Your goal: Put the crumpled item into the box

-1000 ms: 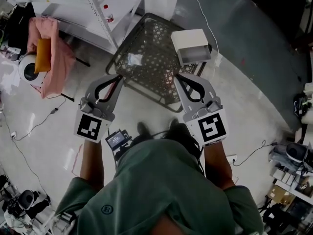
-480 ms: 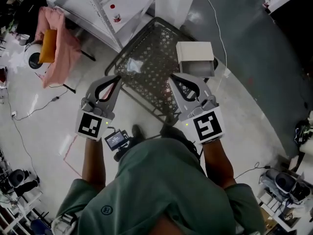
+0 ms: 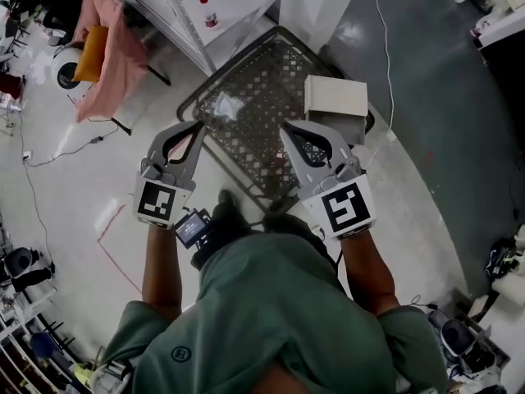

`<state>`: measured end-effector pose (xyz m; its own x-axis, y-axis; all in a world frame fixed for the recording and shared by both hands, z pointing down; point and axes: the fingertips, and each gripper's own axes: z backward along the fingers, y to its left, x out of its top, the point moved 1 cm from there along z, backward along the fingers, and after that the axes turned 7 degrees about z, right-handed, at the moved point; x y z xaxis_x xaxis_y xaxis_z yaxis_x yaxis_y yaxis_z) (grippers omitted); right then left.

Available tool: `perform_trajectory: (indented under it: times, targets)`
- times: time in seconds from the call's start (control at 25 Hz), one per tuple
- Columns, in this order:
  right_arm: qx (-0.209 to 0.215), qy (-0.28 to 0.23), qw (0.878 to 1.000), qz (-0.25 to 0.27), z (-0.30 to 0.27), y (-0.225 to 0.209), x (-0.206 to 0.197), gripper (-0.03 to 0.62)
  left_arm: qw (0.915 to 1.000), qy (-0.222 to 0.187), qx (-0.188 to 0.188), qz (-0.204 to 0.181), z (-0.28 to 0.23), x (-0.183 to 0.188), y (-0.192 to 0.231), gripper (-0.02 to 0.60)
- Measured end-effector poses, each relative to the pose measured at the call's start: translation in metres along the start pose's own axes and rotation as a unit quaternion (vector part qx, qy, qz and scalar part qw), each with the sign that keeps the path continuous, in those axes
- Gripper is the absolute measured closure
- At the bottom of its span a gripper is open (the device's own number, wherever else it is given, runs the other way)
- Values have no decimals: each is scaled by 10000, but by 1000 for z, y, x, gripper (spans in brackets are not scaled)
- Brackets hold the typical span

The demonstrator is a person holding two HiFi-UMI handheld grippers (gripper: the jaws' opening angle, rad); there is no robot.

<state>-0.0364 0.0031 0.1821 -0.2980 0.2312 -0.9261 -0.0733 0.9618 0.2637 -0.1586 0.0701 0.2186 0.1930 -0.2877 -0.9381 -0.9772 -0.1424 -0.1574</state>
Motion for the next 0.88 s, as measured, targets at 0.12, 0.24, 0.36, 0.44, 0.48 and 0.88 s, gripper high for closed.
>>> perform_trajectory:
  times: [0.12,0.24,0.36,0.44,0.48,0.88]
  targets:
    - [48,70,9999,-96,-19,-10,-7,588,9998,127,23,129,-15,-13,18,578]
    - [42,201,9995,-258,-40,-14,-15,588,9995,230,-42,232,-28,-33,35,577]
    - [-26,332,9992,-224,-64,-17,-25,588,9987,333,-159,346,-45,-61,53,577]
    - [-64,421,9988,-241,-75,-19,-29,588,9980,426,-229,415,-56,-76,63,577]
    - [-71,483,9984,-269,-77,-20,-30,588,9976,461,-258,440,-62,-80,66,577]
    - [-92,906,9942,-573,-132,-41,-69,588,9923,931,-563,595,-130,-149,99,545]
